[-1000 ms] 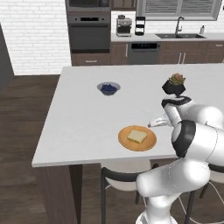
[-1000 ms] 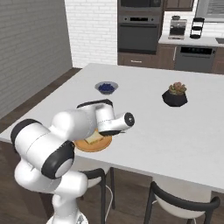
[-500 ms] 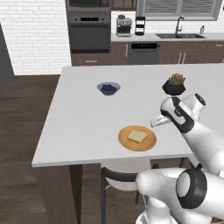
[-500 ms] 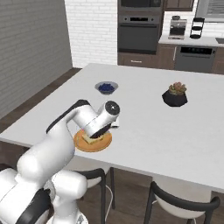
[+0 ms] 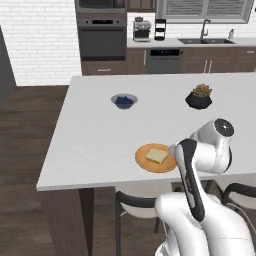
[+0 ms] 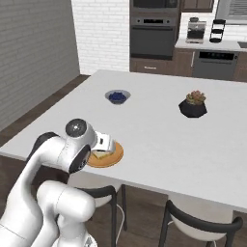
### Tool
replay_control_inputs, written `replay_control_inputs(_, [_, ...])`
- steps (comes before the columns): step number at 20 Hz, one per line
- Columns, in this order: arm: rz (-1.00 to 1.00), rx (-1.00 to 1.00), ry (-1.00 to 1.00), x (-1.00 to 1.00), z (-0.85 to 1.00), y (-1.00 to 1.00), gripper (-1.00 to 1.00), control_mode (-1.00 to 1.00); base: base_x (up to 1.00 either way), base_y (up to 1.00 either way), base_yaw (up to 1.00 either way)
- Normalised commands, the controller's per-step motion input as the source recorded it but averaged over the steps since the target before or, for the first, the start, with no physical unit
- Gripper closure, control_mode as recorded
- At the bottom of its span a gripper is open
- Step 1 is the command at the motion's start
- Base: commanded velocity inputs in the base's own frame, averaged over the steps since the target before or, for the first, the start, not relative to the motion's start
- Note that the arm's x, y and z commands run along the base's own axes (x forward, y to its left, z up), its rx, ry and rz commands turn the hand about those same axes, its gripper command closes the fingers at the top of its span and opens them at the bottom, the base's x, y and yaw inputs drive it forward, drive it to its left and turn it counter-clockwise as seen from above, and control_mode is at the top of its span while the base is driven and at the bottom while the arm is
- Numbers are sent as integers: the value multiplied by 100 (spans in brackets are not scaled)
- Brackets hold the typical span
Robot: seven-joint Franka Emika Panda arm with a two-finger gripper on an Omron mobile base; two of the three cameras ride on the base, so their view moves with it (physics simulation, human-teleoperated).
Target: Start the toaster. Once the lever pops up, take the bread to the plate on the dining counter.
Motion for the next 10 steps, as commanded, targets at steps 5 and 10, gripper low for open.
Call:
replay_control_inputs(5, [-12, -11, -22, -100, 32, 0, -100, -100, 0, 0, 0])
replay_control_inputs(10, [-10, -2, -21, -100, 32, 0, -100, -100, 0, 0, 0])
